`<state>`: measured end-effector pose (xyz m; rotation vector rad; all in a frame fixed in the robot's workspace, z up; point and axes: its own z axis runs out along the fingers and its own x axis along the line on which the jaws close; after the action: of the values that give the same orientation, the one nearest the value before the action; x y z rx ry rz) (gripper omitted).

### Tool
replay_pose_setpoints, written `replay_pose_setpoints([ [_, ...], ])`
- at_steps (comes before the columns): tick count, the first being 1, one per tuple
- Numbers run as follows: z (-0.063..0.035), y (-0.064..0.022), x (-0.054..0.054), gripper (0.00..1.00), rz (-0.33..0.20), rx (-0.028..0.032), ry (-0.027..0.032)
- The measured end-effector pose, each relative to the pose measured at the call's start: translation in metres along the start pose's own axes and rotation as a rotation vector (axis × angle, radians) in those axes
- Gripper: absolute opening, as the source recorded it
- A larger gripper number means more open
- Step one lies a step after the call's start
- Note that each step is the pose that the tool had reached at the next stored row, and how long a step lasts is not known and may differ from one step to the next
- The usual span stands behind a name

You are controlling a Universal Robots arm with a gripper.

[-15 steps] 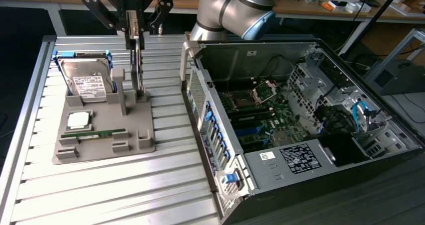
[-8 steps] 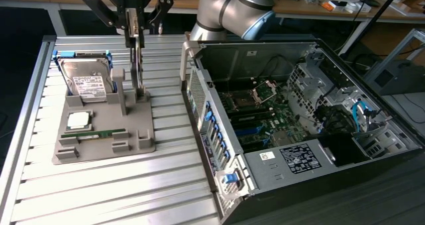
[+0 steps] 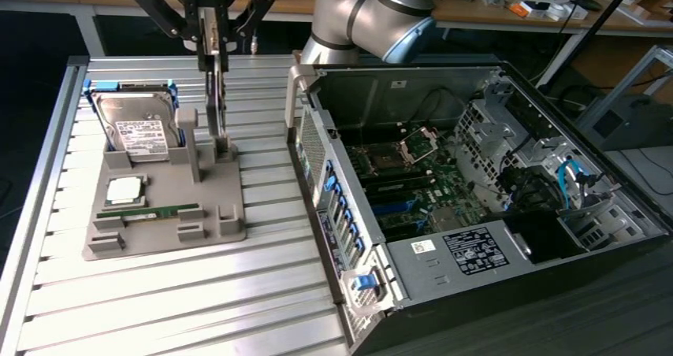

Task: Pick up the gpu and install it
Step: 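Pick up the gpu and move the gpu toward the slot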

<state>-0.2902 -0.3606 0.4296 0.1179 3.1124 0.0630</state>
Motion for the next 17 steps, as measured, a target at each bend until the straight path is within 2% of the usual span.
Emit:
replay_pose_setpoints([
  [17, -0.01, 0.0004, -0.0003, 0.27, 0.0, 0.0, 0.0001],
])
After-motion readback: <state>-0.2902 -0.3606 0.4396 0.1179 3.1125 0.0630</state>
